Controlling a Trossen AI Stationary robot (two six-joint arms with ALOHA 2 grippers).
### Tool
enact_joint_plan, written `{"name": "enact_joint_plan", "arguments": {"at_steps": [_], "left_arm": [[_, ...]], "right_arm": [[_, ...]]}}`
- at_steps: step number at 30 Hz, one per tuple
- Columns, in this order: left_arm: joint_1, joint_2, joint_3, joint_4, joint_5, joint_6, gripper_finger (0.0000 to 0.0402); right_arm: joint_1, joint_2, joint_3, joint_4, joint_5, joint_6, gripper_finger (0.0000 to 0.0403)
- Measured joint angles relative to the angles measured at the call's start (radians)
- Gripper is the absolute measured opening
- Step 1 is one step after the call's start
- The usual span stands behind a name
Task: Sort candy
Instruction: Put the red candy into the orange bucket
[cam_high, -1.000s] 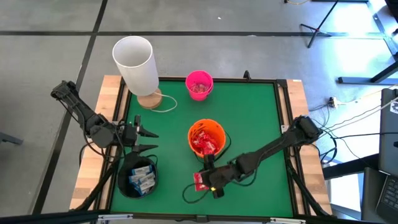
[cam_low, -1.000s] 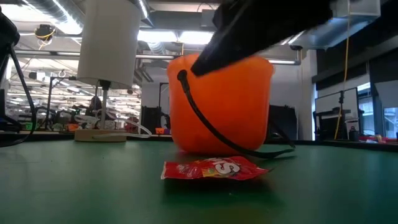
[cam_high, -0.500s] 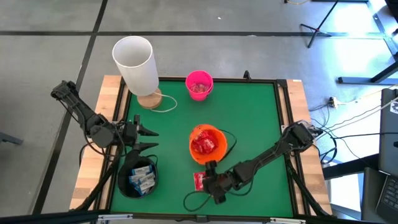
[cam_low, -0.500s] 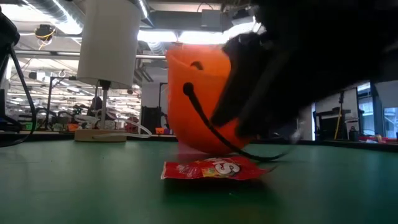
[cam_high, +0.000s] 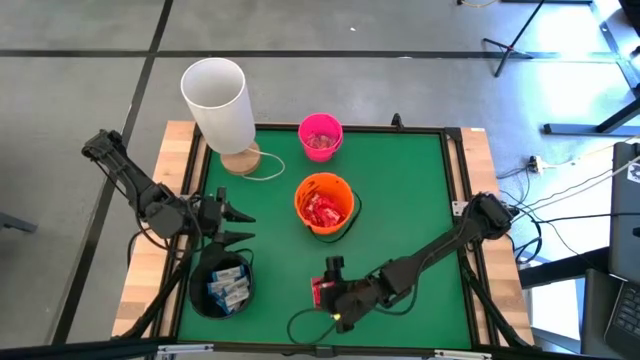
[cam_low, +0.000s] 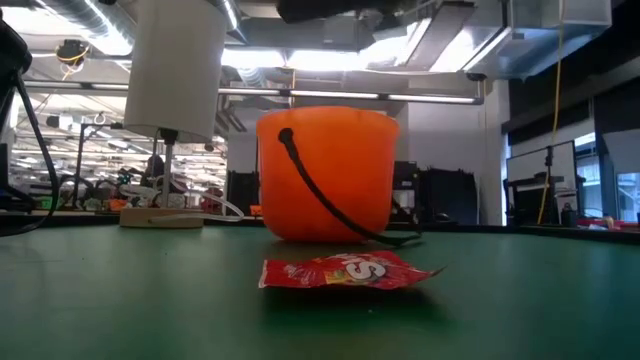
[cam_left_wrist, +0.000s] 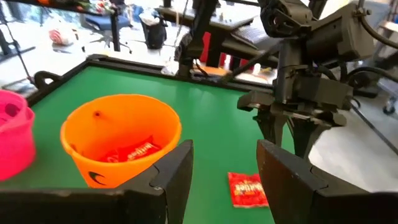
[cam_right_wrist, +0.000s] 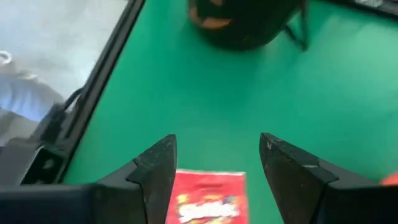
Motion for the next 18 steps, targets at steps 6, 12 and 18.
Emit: {"name": "enact_joint_plan", "arguments": {"at_steps": [6,12,18], "left_arm": [[-0.001,0.046,0.0,0.004,0.019,-0.005,0.0167],[-0.001,0.089,0.0,0.01,0.021,-0.037,0.0167],[-0.002,0.104,0.0,0.011,0.07,-0.083,0.0167]], "right_arm": [[0.011,0.064,-0.001,0.002,-0.004,0.133,0.0225],[0.0,0.135,-0.002,-0.006,-0.004,0.246,0.0225],[0.001,0.198,-0.002,-0.062,-0.014,0.33,0.0225]]}}
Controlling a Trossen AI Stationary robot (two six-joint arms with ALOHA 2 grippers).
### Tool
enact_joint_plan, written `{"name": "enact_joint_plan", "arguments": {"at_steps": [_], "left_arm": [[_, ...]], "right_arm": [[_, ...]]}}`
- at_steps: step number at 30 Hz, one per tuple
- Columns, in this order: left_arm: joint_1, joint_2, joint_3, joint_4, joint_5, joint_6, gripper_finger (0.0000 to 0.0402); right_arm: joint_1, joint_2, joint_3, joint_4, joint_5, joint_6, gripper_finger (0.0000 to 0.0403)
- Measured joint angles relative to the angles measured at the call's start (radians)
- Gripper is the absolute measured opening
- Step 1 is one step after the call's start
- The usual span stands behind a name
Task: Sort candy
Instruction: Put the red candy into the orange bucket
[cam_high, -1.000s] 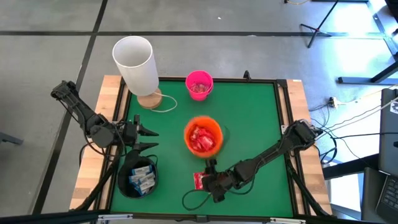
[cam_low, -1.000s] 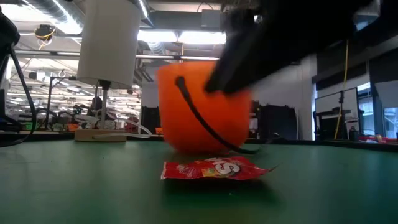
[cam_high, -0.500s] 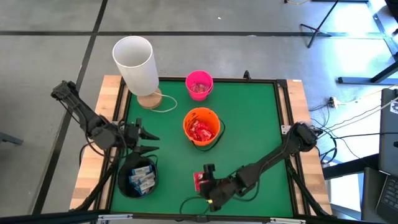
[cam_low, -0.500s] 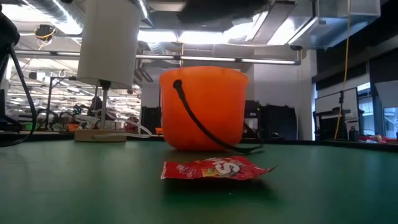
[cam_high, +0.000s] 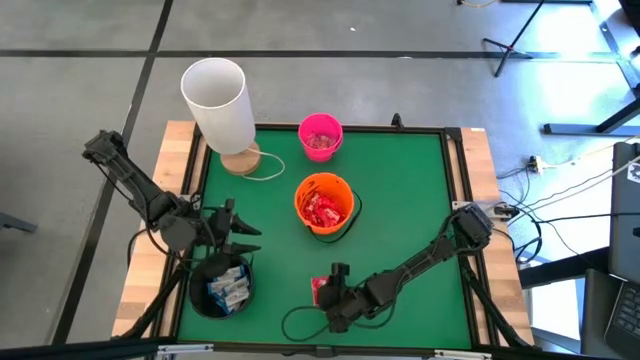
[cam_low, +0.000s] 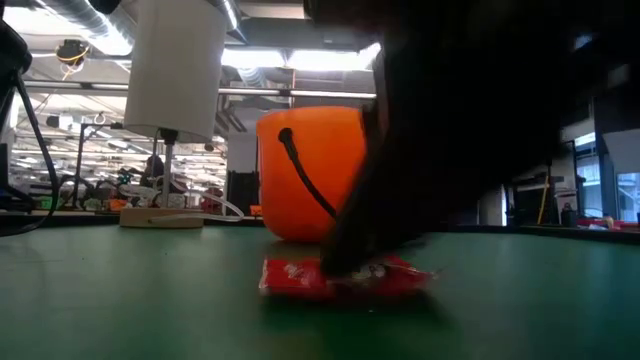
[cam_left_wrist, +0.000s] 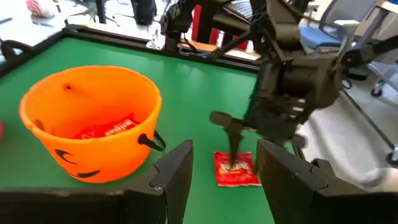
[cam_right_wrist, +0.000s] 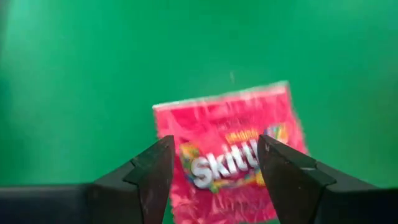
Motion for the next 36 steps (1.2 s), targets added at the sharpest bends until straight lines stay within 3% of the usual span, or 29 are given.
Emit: {"name": "enact_joint_plan", "arguments": {"at_steps": [4,7,15,17,22,27,36], "left_arm": [[0.0,0.0,0.0,0.001,0.024,-0.02,0.0167],[0.0,0.0,0.0,0.003,0.025,-0.021,0.0167],[0.0,0.0,0.0,0.005,0.025,-0.02,0.0167],[0.0,0.0,0.0,0.005,0.025,-0.022,0.0167],[-0.002,0.0,0.0,0.005,0.027,-0.024,0.0167],[-0.014,0.0,0.0,0.007,0.03,-0.024,0.0167],[-0.023,0.0,0.0,0.031,0.032,-0.013,0.0167]], "right_arm": [[0.0,0.016,0.0,-0.044,-0.008,0.051,0.0222],[0.0,0.018,0.001,-0.049,-0.006,0.056,0.0194],[0.0,0.017,0.017,-0.063,-0.019,0.079,0.0032],[0.0,0.018,0.041,-0.072,-0.032,0.079,0.0013],[0.007,0.016,0.179,-0.157,-0.024,0.036,0.0032],[0.041,-0.009,0.296,-0.118,0.137,-0.076,0.0012],[0.059,-0.077,0.196,-0.026,0.285,-0.079,0.003]]}}
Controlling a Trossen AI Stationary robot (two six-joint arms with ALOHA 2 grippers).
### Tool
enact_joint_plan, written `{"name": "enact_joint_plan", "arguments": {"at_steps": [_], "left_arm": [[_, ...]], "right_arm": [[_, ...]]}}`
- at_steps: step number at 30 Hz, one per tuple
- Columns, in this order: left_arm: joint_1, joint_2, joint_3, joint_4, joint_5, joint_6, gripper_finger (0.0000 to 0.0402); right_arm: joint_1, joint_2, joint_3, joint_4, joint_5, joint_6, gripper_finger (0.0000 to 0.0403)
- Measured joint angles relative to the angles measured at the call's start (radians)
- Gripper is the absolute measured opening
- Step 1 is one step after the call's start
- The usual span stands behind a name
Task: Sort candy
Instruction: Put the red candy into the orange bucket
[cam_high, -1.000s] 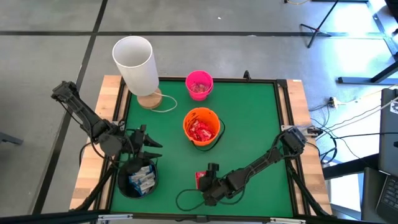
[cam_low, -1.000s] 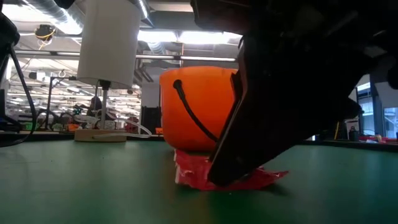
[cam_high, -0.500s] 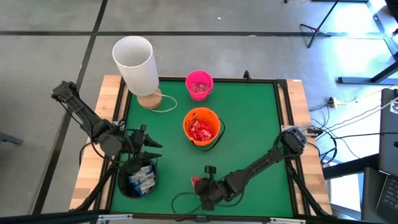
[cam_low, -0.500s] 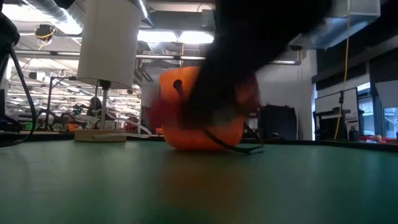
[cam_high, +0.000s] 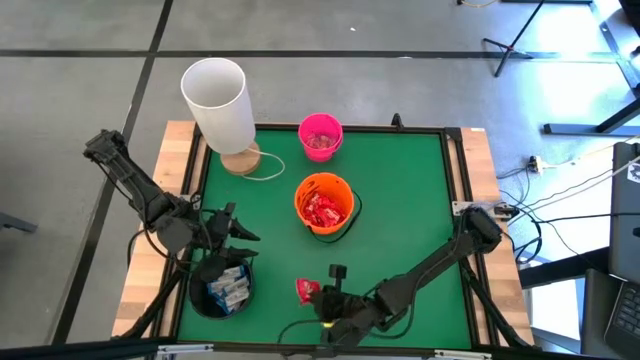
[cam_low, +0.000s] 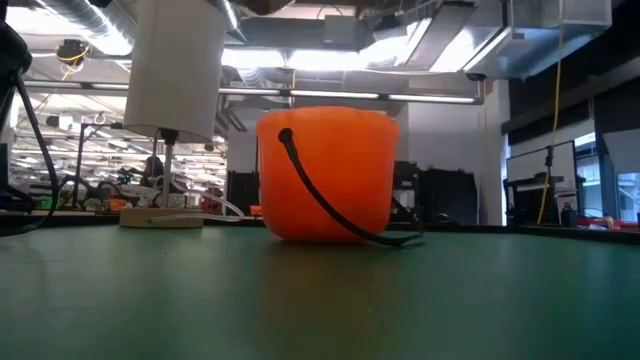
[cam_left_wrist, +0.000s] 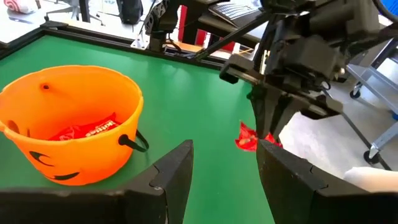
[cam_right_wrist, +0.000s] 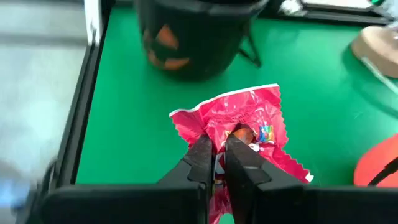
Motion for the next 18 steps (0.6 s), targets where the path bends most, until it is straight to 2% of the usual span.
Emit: {"name": "enact_joint_plan", "arguments": {"at_steps": [7,13,18], "left_arm": [[0.0,0.0,0.0,0.006,0.0,0.007,0.0167],[0.0,0.0,0.0,0.01,-0.003,0.024,0.0167],[0.0,0.0,0.0,0.016,-0.032,0.048,0.0167]], "right_arm": [[-0.002,-0.094,-0.285,0.297,0.037,0.019,0.0014],[-0.042,-0.309,-0.47,0.476,0.112,-0.059,0.002],[-0.129,-0.45,-0.585,0.54,0.101,-0.143,0.0025]]}}
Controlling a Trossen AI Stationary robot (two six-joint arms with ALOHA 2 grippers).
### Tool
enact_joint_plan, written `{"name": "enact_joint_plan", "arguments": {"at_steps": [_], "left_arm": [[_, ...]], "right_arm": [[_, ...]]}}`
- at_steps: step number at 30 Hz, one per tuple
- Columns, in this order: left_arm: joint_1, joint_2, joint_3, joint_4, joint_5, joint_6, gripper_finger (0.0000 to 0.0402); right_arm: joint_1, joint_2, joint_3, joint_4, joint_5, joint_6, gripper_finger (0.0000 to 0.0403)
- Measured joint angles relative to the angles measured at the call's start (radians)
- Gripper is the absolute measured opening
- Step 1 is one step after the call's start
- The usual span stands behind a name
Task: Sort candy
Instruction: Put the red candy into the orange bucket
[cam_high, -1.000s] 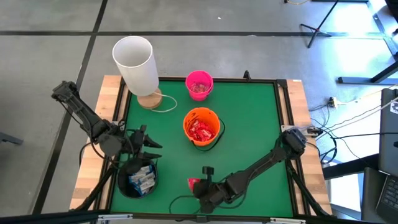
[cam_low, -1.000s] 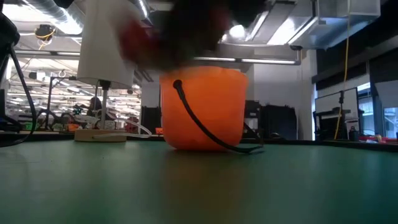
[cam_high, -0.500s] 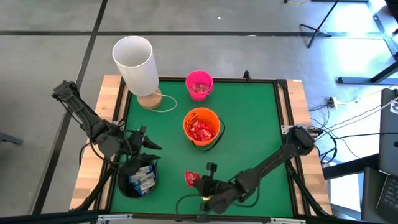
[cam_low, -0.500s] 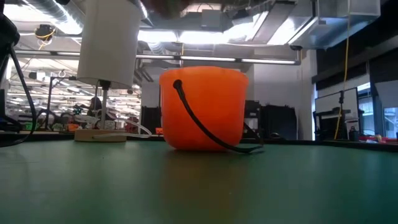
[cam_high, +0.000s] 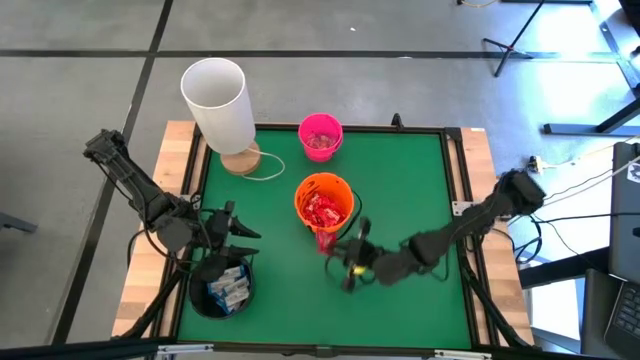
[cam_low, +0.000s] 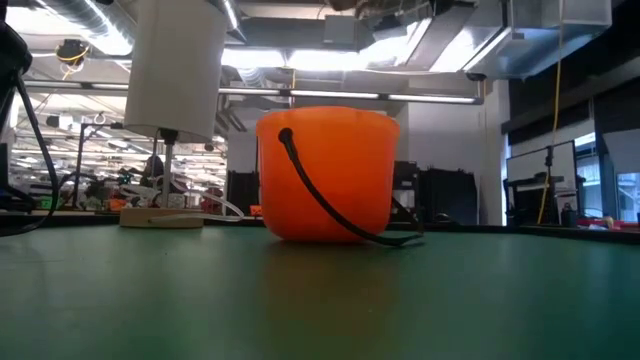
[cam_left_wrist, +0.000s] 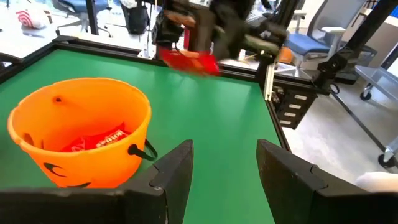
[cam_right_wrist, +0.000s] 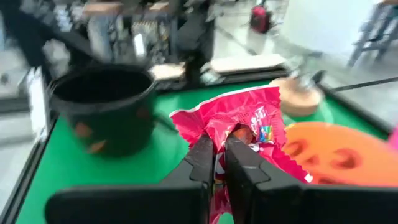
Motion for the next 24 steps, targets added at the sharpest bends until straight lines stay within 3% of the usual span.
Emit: {"name": "enact_joint_plan", "arguments": {"at_steps": [4,10,14,19,24], "left_arm": [[0.001,0.0,0.0,0.004,-0.012,0.004,0.0167],[0.001,0.0,0.0,0.003,-0.014,0.005,0.0167],[0.001,0.0,0.0,0.002,-0.013,0.002,0.0167],[0.0,0.0,0.0,0.006,-0.009,-0.009,0.0167],[0.0,0.0,0.0,0.01,-0.009,-0.031,0.0167]], "right_arm": [[-0.114,-0.061,-0.054,-0.001,-0.038,-0.019,0.002],[-0.295,-0.063,-0.063,0.002,-0.28,0.005,0.0024],[-0.364,-0.046,-0.065,-0.03,-0.351,0.042,0.0032],[-0.42,-0.047,-0.065,-0.034,-0.501,0.115,0.0061],[-0.42,-0.047,-0.065,-0.035,-0.51,0.113,0.0113]]}}
